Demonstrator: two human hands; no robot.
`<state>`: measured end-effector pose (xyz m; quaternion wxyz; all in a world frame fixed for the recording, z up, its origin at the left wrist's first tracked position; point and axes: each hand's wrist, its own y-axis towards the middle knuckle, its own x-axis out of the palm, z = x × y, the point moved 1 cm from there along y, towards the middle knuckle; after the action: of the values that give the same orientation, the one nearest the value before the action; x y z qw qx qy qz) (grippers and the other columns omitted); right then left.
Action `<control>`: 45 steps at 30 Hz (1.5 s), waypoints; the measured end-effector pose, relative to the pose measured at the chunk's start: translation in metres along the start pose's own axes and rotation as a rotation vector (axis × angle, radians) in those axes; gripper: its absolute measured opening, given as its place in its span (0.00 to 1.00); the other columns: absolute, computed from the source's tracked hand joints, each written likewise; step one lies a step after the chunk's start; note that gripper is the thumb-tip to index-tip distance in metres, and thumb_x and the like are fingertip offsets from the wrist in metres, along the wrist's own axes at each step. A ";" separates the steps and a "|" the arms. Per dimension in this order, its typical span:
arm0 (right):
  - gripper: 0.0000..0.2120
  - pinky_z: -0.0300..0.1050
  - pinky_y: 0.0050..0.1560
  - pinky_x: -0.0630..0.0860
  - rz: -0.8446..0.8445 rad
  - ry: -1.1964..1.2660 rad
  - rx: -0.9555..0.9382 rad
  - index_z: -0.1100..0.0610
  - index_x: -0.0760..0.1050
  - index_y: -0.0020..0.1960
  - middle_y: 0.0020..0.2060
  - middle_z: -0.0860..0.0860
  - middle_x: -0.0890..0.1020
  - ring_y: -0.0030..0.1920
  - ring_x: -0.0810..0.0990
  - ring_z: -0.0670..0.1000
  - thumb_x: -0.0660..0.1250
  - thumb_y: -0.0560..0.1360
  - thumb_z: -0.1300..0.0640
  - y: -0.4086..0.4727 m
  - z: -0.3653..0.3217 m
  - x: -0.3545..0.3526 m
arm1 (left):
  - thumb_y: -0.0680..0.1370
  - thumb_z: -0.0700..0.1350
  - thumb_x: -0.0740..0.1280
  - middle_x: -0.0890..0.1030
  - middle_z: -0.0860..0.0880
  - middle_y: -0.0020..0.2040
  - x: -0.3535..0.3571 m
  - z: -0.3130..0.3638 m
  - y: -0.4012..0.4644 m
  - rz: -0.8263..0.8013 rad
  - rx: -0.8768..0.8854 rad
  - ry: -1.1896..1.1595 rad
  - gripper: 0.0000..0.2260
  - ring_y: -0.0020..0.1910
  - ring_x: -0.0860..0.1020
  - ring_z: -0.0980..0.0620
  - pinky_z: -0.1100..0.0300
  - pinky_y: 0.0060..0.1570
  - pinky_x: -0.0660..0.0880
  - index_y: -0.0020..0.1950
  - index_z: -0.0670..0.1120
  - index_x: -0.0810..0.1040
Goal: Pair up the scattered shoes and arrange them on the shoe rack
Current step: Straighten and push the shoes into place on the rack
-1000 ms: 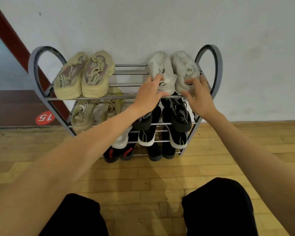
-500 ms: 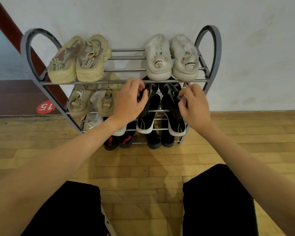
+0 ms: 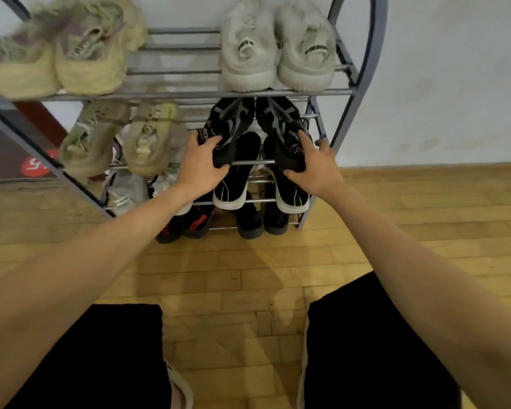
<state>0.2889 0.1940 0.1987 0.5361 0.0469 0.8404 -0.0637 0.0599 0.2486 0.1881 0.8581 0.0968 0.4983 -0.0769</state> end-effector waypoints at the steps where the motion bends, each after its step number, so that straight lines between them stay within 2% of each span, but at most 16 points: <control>1: 0.38 0.57 0.70 0.61 -0.001 -0.021 -0.023 0.55 0.55 0.77 0.69 0.65 0.66 0.71 0.61 0.65 0.68 0.74 0.46 0.005 0.003 -0.001 | 0.76 0.48 0.70 0.62 0.39 0.72 0.002 -0.001 0.003 -0.002 0.016 0.022 0.29 0.70 0.67 0.37 0.49 0.69 0.65 0.75 0.46 0.66; 3: 0.30 0.53 0.67 0.62 0.008 -0.073 -0.080 0.57 0.67 0.71 0.63 0.61 0.76 0.67 0.68 0.61 0.68 0.74 0.45 0.012 0.007 -0.002 | 0.74 0.48 0.72 0.64 0.39 0.72 0.003 -0.004 0.010 -0.050 0.091 0.109 0.30 0.71 0.65 0.36 0.46 0.69 0.65 0.74 0.44 0.67; 6: 0.19 0.51 0.66 0.63 0.089 -0.073 -0.129 0.58 0.75 0.62 0.55 0.59 0.81 0.62 0.73 0.60 0.67 0.75 0.49 0.013 0.004 -0.004 | 0.70 0.50 0.76 0.75 0.40 0.65 -0.005 -0.007 0.016 -0.087 0.172 0.146 0.30 0.64 0.73 0.39 0.48 0.62 0.71 0.69 0.43 0.73; 8: 0.16 0.51 0.67 0.63 0.150 -0.049 -0.119 0.59 0.77 0.58 0.52 0.60 0.81 0.60 0.74 0.60 0.67 0.76 0.50 0.014 0.002 -0.002 | 0.70 0.51 0.76 0.80 0.42 0.56 -0.006 -0.002 0.013 0.005 0.207 0.105 0.24 0.56 0.78 0.43 0.51 0.53 0.75 0.63 0.44 0.79; 10: 0.16 0.52 0.67 0.65 0.192 -0.020 -0.083 0.60 0.78 0.55 0.50 0.59 0.82 0.58 0.76 0.61 0.67 0.75 0.49 0.016 0.003 0.002 | 0.71 0.51 0.74 0.81 0.43 0.52 0.000 0.011 0.010 0.104 0.224 0.070 0.19 0.51 0.79 0.45 0.52 0.48 0.76 0.58 0.43 0.82; 14: 0.20 0.55 0.61 0.73 0.242 0.020 -0.017 0.61 0.78 0.54 0.51 0.61 0.81 0.57 0.76 0.63 0.67 0.75 0.45 0.016 0.010 0.008 | 0.72 0.52 0.73 0.82 0.45 0.50 0.016 0.040 0.017 0.198 0.181 -0.048 0.16 0.49 0.79 0.47 0.54 0.46 0.76 0.54 0.43 0.83; 18: 0.21 0.53 0.64 0.68 0.237 -0.056 -0.008 0.61 0.75 0.60 0.58 0.63 0.77 0.63 0.69 0.64 0.65 0.77 0.45 0.013 0.007 0.013 | 0.72 0.54 0.72 0.81 0.45 0.48 0.032 0.054 0.023 0.227 0.177 0.019 0.16 0.48 0.78 0.47 0.57 0.41 0.71 0.52 0.44 0.83; 22: 0.23 0.54 0.66 0.65 0.222 -0.061 -0.034 0.60 0.70 0.67 0.63 0.63 0.72 0.67 0.66 0.64 0.64 0.78 0.47 0.012 0.010 0.014 | 0.72 0.56 0.72 0.81 0.46 0.50 0.041 0.055 0.024 0.215 0.191 0.024 0.17 0.49 0.79 0.46 0.51 0.47 0.76 0.52 0.45 0.83; 28: 0.24 0.56 0.69 0.64 0.210 -0.068 -0.028 0.59 0.69 0.68 0.68 0.64 0.69 0.69 0.64 0.65 0.64 0.77 0.47 0.013 0.011 0.015 | 0.72 0.51 0.74 0.81 0.42 0.56 0.040 0.052 0.019 0.119 0.236 -0.025 0.21 0.55 0.78 0.44 0.48 0.56 0.76 0.62 0.43 0.80; 36: 0.27 0.58 0.70 0.64 0.202 -0.088 0.008 0.59 0.65 0.71 0.70 0.66 0.65 0.70 0.62 0.66 0.64 0.78 0.47 0.016 0.011 0.018 | 0.72 0.52 0.74 0.83 0.45 0.55 0.045 0.067 0.019 0.187 0.201 -0.118 0.19 0.54 0.79 0.46 0.51 0.56 0.75 0.60 0.45 0.82; 39: 0.28 0.58 0.71 0.63 0.200 -0.105 0.011 0.60 0.64 0.72 0.70 0.66 0.64 0.71 0.61 0.66 0.64 0.78 0.47 0.016 0.009 0.020 | 0.72 0.53 0.74 0.83 0.45 0.58 0.047 0.064 0.017 0.180 0.201 -0.113 0.21 0.57 0.79 0.46 0.50 0.59 0.74 0.61 0.44 0.81; 42: 0.28 0.57 0.70 0.64 0.204 -0.136 0.008 0.61 0.63 0.71 0.70 0.66 0.64 0.70 0.62 0.66 0.64 0.78 0.47 0.014 0.007 0.019 | 0.73 0.52 0.72 0.82 0.45 0.59 0.046 0.062 0.015 0.148 0.223 -0.087 0.21 0.59 0.78 0.47 0.52 0.61 0.73 0.62 0.44 0.80; 45: 0.29 0.56 0.68 0.64 0.259 -0.213 0.010 0.63 0.63 0.70 0.69 0.66 0.64 0.69 0.63 0.65 0.65 0.77 0.47 0.008 -0.001 0.016 | 0.76 0.49 0.70 0.80 0.45 0.62 0.033 0.057 0.015 0.042 0.269 -0.063 0.21 0.61 0.77 0.47 0.56 0.62 0.72 0.67 0.45 0.76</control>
<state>0.2819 0.2024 0.1839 0.6255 0.1504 0.7656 -0.0027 0.1269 0.2479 0.1885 0.8541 0.2190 0.4540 -0.1283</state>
